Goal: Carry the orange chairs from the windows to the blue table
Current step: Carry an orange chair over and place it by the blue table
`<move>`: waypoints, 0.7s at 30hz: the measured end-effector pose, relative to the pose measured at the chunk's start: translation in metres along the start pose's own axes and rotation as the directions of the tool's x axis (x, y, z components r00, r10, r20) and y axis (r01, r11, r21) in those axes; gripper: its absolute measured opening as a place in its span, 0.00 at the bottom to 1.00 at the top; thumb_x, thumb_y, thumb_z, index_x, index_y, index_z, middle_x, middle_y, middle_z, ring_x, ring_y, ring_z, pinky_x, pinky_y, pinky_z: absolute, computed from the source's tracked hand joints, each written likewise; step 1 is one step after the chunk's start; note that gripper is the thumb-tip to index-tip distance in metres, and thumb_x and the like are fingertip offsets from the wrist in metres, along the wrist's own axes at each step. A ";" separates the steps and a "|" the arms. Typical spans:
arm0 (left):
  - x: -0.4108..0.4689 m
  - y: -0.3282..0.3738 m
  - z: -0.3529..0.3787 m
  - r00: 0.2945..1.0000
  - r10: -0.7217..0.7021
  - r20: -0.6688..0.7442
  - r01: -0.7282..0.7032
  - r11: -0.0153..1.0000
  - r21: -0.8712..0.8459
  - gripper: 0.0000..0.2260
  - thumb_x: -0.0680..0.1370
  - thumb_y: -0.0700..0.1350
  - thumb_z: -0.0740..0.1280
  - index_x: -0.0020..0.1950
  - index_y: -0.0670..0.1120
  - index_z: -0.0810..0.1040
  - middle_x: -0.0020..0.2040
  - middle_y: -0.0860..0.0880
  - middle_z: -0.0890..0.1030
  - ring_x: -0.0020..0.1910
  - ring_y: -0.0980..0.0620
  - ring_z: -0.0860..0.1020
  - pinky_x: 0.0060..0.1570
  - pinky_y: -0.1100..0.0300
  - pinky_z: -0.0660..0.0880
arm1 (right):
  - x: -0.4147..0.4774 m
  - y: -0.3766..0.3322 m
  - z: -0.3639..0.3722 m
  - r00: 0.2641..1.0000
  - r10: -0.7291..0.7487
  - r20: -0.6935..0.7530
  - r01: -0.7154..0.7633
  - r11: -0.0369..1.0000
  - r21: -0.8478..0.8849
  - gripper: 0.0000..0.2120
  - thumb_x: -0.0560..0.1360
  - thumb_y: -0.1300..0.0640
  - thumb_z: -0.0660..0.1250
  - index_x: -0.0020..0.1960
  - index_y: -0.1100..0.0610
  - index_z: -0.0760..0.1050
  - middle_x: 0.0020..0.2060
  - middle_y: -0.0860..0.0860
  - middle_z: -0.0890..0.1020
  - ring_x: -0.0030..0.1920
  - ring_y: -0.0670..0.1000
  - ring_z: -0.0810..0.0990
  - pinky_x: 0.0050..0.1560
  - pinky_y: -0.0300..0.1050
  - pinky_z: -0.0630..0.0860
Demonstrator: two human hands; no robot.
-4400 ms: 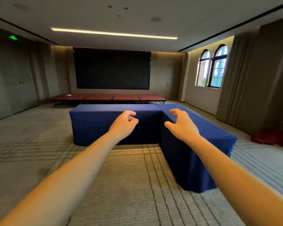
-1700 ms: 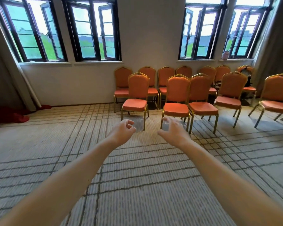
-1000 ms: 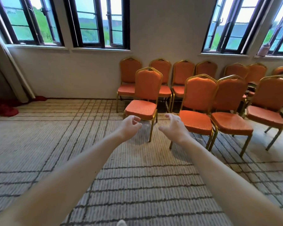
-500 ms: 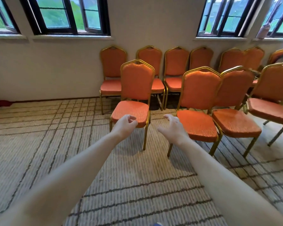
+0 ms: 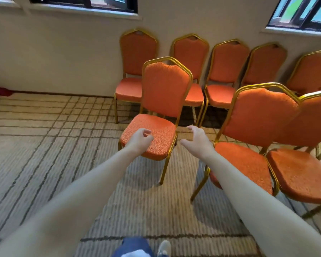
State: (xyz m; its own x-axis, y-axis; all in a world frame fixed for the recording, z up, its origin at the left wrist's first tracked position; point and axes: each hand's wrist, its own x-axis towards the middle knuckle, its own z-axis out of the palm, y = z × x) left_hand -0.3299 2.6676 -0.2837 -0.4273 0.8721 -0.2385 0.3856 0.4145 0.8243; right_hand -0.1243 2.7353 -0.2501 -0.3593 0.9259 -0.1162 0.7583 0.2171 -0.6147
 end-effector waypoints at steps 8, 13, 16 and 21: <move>0.156 -0.007 0.025 0.984 -0.138 -0.109 0.141 0.990 0.015 0.16 0.77 0.52 0.63 0.64 0.52 0.73 0.54 0.52 0.78 0.43 0.56 0.78 0.41 0.57 0.75 | 0.177 0.014 0.017 0.986 0.011 0.165 0.008 0.994 -0.112 0.33 0.75 0.47 0.68 0.76 0.54 0.62 0.72 0.56 0.67 0.69 0.56 0.69 0.63 0.51 0.70; 0.263 -0.014 0.040 0.965 -0.238 -0.109 0.229 0.969 -0.092 0.16 0.76 0.53 0.61 0.63 0.54 0.73 0.55 0.53 0.76 0.44 0.56 0.77 0.48 0.53 0.77 | 0.288 0.010 0.041 0.964 0.011 0.267 0.029 0.989 -0.145 0.31 0.75 0.49 0.66 0.76 0.54 0.62 0.73 0.55 0.66 0.68 0.54 0.70 0.62 0.50 0.71; 0.311 -0.014 0.042 0.947 -0.304 -0.105 0.291 0.949 -0.121 0.15 0.76 0.53 0.60 0.62 0.56 0.72 0.53 0.55 0.76 0.41 0.54 0.79 0.43 0.53 0.78 | 0.341 0.005 0.052 0.947 -0.001 0.321 0.061 0.982 -0.176 0.30 0.76 0.49 0.66 0.76 0.54 0.62 0.72 0.54 0.66 0.56 0.52 0.74 0.53 0.46 0.72; 0.372 -0.012 0.039 0.912 -0.381 -0.150 0.346 0.913 -0.214 0.12 0.77 0.51 0.63 0.61 0.54 0.73 0.55 0.52 0.77 0.37 0.55 0.78 0.34 0.59 0.71 | 0.421 -0.004 0.059 0.916 -0.003 0.402 0.093 0.974 -0.205 0.30 0.76 0.50 0.66 0.75 0.54 0.63 0.71 0.55 0.67 0.67 0.55 0.71 0.63 0.53 0.72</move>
State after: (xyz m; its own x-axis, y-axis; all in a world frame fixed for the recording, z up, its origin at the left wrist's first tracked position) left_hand -0.4614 2.9974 -0.4020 -0.6596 0.5985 -0.4547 0.0290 0.6248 0.7803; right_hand -0.3109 3.1057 -0.3423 -0.5500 0.7229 -0.4182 0.8168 0.3612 -0.4499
